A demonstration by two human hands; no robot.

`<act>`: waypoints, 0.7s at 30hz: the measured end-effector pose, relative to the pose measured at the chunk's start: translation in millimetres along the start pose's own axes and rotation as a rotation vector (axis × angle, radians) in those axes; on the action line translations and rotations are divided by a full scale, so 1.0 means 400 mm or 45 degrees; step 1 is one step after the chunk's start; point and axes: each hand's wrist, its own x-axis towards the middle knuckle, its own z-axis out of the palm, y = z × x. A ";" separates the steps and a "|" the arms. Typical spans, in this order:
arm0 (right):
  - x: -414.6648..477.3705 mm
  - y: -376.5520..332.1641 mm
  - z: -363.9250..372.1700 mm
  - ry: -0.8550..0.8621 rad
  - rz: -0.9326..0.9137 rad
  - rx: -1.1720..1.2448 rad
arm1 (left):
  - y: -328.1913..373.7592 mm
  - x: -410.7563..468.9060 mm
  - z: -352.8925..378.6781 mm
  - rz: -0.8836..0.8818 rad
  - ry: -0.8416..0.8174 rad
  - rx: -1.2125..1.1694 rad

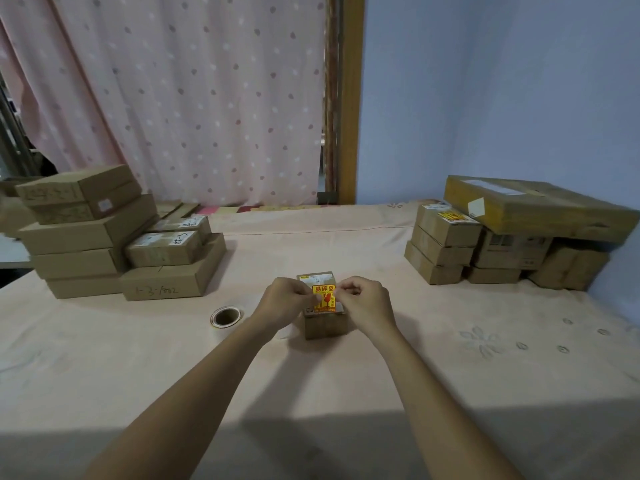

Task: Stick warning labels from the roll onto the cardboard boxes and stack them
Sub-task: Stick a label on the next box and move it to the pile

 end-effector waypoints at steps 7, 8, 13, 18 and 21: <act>0.040 -0.003 0.011 -0.092 0.002 -0.257 | -0.008 0.023 0.017 0.006 0.061 0.287; 0.041 0.002 0.014 -0.086 -0.004 -0.294 | -0.005 0.024 0.021 0.031 0.086 0.375; 0.038 0.022 0.013 -0.044 -0.081 -0.432 | -0.005 0.030 0.042 0.064 0.197 0.630; 0.034 0.028 0.020 -0.039 -0.186 -0.626 | -0.019 0.022 0.044 0.179 0.200 0.698; 0.030 0.051 0.029 -0.064 -0.203 -0.613 | -0.020 0.009 0.047 0.226 0.187 0.795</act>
